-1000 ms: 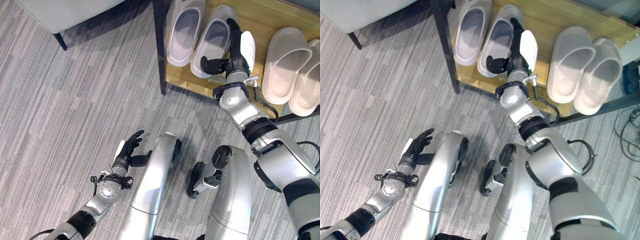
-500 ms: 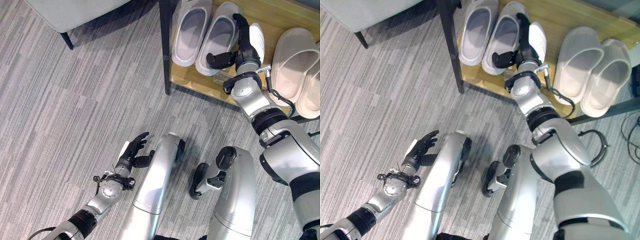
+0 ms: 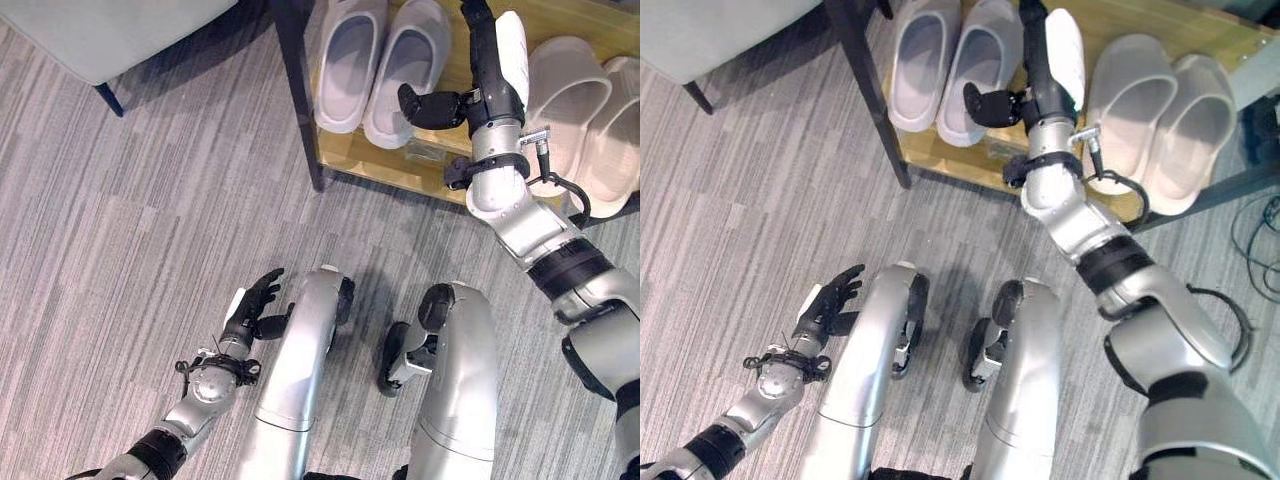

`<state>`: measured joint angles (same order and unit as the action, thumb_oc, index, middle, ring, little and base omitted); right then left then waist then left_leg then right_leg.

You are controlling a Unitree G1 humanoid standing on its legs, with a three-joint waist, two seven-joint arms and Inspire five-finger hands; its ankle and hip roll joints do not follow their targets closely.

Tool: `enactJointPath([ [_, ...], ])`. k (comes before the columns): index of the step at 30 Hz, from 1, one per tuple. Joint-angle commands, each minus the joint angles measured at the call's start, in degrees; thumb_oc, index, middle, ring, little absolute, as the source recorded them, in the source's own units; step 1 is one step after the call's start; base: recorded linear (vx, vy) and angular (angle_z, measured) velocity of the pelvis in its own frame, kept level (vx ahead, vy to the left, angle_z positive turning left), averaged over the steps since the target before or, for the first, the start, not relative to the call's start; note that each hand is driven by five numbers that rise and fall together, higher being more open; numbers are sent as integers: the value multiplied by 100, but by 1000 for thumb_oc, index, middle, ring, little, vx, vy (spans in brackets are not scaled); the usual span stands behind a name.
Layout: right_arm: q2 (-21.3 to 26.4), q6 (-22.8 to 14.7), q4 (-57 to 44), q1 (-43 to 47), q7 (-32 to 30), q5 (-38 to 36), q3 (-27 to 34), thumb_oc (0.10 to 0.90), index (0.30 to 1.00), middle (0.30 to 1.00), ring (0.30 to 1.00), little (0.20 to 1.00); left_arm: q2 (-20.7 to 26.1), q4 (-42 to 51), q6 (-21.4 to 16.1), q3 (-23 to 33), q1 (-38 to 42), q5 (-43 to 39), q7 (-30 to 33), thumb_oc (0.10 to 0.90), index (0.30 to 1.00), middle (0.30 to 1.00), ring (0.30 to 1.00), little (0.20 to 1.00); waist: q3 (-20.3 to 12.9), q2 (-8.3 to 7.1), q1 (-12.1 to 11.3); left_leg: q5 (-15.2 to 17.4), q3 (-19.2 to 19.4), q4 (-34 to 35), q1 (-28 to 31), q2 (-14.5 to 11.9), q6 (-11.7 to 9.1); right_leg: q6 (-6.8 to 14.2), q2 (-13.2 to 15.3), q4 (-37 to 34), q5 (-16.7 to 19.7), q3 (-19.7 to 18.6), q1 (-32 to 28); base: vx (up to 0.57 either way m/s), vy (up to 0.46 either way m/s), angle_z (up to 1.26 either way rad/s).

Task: Arrange the slippers neatly on the shoe rack.

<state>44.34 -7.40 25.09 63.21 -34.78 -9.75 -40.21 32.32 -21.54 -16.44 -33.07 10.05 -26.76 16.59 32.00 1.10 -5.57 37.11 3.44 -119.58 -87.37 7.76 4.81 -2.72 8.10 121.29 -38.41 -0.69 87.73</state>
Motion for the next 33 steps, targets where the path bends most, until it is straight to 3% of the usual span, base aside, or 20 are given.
enactJointPath([
  [1, 339, -569, -967, 239, -436, 348, 560, 800, 900, 900, 900, 900, -244, 900, -311, -212, -258, 344, -118, 800, 900, 900, 900, 900, -221, -292, -130, 813, -352, -77, -259, -188, -435, -277, -169, 368, 476, -440, -59, 0, 0, 0],
  [8, 691, -984, -3077, -2232, -213, 658, 1954, 800, 900, 900, 900, 900, -268, 1109, -367, 894, -632, 559, 97, 800, 900, 900, 900, 900, -221, -628, 316, 632, -126, 88, -259, -187, -444, -224, -289, 316, 548, -688, -10, 12, -9, 3],
  [12, 650, -1090, -3676, -3402, -59, 862, 2669, 800, 900, 900, 900, 900, -238, 1229, -424, 1218, -702, 700, 152, 800, 900, 900, 900, 900, -221, -712, 396, 438, -117, 415, -259, -142, -431, -238, -261, -9, 583, -680, -88, -14, 1, 1],
  [14, 551, -1169, -3867, -4078, 73, 1091, 3034, 800, 900, 900, 900, 900, -233, 1164, -529, 1413, -532, 881, 151, 800, 900, 900, 900, 900, -221, -745, 460, 161, -166, 1199, -259, -102, -393, -233, -199, -863, 708, -586, -230, -116, 35, 3],
  [16, 542, -1167, -3906, -4302, 183, 1268, 3123, 800, 900, 900, 900, 900, -230, 1133, -614, 1462, -288, 1043, 216, 800, 900, 900, 900, 900, -221, -677, 462, -149, -297, 1818, -259, -32, -361, -214, -141, -1540, 874, -446, -318, -166, 70, 1],
  [20, 508, -1129, -3864, -4677, 479, 1504, 3193, 800, 900, 900, 900, 900, -255, 1217, -709, 1550, -18, 1016, 144, 800, 900, 900, 900, 900, -221, -594, 469, -574, -451, 2520, -259, -26, -300, -175, -74, -2296, 1049, -249, -379, -162, 71, 0],
  [23, 152, -1041, -3455, -4879, 943, 1630, 2932, 800, 900, 900, 900, 900, -241, 1194, -754, 1481, 394, 923, -60, 800, 900, 900, 900, 900, -223, -434, 492, -1189, -707, 3374, -203, -198, -294, -75, 21, -3264, 1284, 95, -544, -215, 47, 9],
  [26, -8, -885, -3028, -5122, 1298, 2033, 2434, 800, 900, 900, 900, 900, -221, 1078, -728, 1346, 304, 944, -213, 800, 900, 900, 900, 900, -347, -462, 502, -1396, -810, 4388, 682, -344, -326, -58, 2, -4376, 1476, 247, -1384, -165, -45, 9],
  [28, 83, -624, -2586, -5271, 1513, 2827, 1923, 800, 900, 900, 900, 900, -224, 1029, -688, 1216, 130, 1026, -409, 800, 900, 900, 900, 900, -484, -483, 504, -1511, -851, 5093, 1333, -431, -354, -70, -24, -5222, 1625, 400, -2042, -104, -98, 26],
  [32, -370, -408, -1391, -5494, 1797, 3388, 1293, 800, 900, 900, 900, 900, -290, 849, -580, 996, -19, 1254, -576, 800, 900, 900, 900, 900, -806, -548, 497, -1873, -891, 6416, 2569, -489, -379, -5, -183, -6711, 1936, 686, -3286, -21, -74, 26],
  [33, -386, -416, -1369, -5488, 1785, 3397, 1278, 800, 900, 900, 900, 900, -283, 851, -581, 998, -31, 1255, -576, 800, 900, 900, 900, 900, -785, -552, 499, -1895, -899, 6467, 2629, -491, -381, -5, -187, -6767, 1963, 695, -3348, 63, -71, 6],
])
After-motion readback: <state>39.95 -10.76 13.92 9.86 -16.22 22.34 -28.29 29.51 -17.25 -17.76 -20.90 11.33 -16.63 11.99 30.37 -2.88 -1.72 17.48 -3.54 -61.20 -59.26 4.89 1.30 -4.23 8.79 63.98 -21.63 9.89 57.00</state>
